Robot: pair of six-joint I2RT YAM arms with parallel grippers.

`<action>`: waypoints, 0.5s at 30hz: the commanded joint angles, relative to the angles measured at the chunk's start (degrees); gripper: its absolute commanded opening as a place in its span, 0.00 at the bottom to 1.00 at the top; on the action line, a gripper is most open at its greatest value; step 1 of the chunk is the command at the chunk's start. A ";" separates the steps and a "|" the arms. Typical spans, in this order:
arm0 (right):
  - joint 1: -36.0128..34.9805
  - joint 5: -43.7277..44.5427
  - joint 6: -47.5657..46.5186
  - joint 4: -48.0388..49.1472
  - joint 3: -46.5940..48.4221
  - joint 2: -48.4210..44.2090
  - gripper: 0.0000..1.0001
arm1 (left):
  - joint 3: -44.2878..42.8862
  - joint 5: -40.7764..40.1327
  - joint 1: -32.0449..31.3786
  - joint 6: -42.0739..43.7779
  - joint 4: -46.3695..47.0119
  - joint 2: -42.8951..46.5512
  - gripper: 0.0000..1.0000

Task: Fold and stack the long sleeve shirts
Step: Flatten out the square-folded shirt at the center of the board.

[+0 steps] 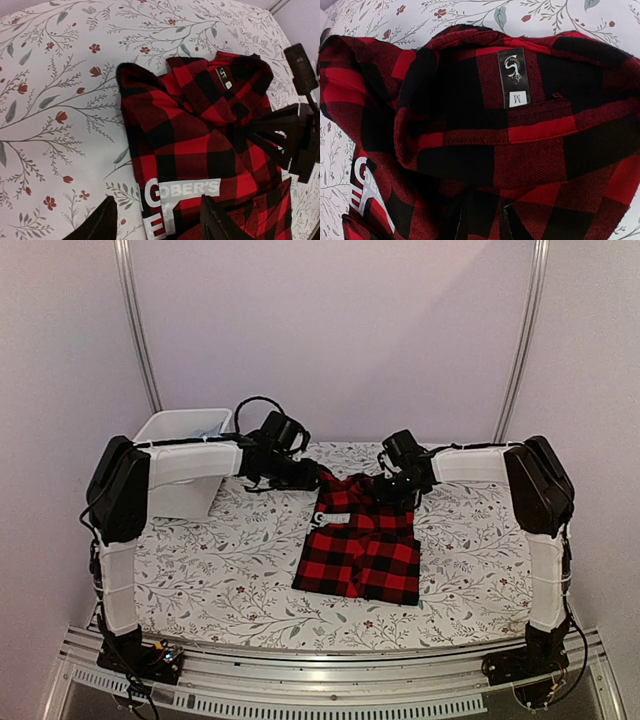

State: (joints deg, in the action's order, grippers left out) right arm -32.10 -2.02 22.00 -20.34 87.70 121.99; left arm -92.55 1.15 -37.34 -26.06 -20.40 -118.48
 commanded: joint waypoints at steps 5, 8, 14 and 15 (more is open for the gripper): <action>0.11 4.28 -1.22 -2.29 11.07 7.79 0.23 | 3.84 3.86 -6.71 -1.44 4.99 -1.79 0.55; 1.49 5.59 -1.98 -3.13 17.34 11.34 0.28 | 4.84 3.31 -8.17 -1.97 5.02 -2.55 0.54; 4.49 4.33 -3.67 -4.99 31.38 20.30 0.41 | 9.38 2.13 -9.34 -3.04 5.19 -0.12 0.54; 4.72 3.90 -4.16 -5.16 33.19 21.27 0.44 | 10.42 1.64 -9.35 -3.23 5.19 0.70 0.53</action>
State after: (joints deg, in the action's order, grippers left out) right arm -29.47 1.69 19.99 -23.64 114.02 138.26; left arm -85.30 4.08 -46.22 -28.18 -16.05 -119.77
